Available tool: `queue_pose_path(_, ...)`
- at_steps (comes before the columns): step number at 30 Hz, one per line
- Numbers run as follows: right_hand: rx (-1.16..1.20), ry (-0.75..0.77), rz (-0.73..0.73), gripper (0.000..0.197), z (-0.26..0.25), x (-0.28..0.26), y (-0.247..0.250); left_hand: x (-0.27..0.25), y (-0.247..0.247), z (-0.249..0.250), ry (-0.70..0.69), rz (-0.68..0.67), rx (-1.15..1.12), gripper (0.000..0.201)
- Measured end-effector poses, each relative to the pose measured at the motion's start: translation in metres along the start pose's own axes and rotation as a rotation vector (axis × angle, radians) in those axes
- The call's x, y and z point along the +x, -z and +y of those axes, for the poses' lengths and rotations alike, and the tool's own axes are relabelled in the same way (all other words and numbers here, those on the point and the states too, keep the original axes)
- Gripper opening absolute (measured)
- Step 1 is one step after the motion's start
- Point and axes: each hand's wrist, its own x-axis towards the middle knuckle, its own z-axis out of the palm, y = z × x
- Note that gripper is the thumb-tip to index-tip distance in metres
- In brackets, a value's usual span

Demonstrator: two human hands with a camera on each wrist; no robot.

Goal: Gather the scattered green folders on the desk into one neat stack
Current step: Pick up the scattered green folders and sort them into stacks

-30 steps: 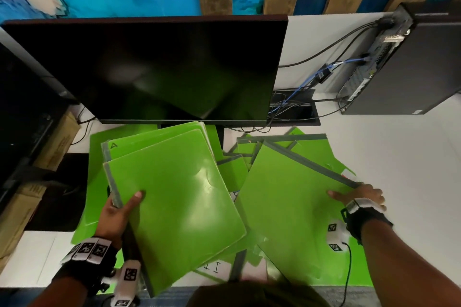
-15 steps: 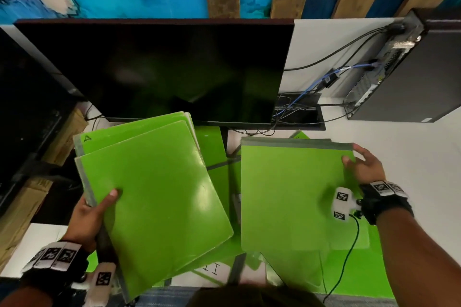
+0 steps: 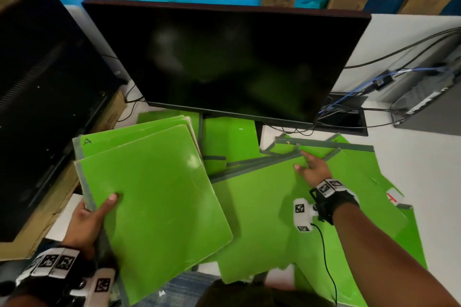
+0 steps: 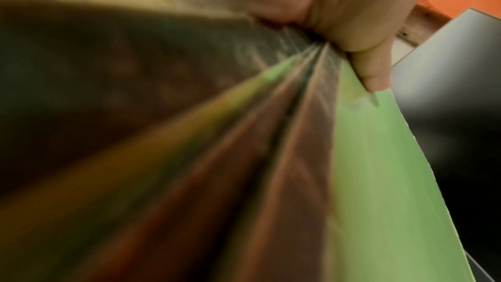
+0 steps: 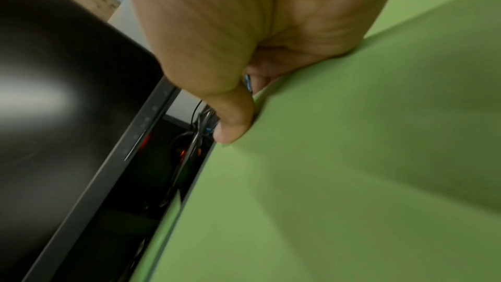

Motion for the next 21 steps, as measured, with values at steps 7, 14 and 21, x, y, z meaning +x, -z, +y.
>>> queue_pose_path(7, -0.016, -0.211, 0.019, 0.078, 0.002, -0.007, -0.005, -0.001, 0.009, -0.011, 0.059, 0.000, -0.041, 0.019)
queue_pose_path(14, 0.133, -0.297, 0.007, 0.092, -0.007, -0.008, -0.004, 0.014, 0.003, -0.014, 0.036, -0.061, -0.018, 0.035)
queue_pose_path(21, 0.266, -0.440, -0.195, 0.068, -0.002, -0.039, -0.003, 0.016, -0.017, -0.011, -0.025, -0.118, -0.005, 0.021)
